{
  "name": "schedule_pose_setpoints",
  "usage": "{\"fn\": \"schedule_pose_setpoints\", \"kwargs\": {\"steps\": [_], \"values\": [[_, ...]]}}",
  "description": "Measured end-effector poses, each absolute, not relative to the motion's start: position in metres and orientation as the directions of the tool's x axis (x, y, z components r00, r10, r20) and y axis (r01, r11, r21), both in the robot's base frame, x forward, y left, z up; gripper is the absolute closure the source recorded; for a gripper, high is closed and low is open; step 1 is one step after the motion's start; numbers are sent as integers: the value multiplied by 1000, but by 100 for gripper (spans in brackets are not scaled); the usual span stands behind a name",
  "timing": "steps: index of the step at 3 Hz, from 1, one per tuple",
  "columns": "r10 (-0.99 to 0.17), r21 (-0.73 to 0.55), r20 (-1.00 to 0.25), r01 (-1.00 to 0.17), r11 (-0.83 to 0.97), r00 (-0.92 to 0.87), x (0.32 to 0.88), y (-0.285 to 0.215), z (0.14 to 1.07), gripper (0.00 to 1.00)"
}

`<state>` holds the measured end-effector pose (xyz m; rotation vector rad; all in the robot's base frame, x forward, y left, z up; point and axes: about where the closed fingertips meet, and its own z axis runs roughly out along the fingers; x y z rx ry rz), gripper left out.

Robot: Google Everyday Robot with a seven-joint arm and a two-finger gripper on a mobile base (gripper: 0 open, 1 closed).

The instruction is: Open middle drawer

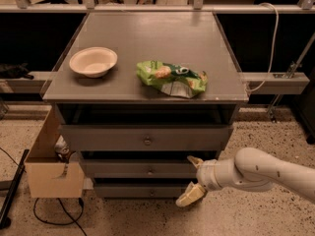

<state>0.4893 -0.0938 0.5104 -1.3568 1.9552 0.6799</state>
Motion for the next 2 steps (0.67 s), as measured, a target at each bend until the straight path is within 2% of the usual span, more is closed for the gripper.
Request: {"fn": "schedule_pose_setpoints", "kwargs": {"steps": [2], "values": [[-664, -10, -716, -948, 319, -216, 505, -89, 499, 0]]}}
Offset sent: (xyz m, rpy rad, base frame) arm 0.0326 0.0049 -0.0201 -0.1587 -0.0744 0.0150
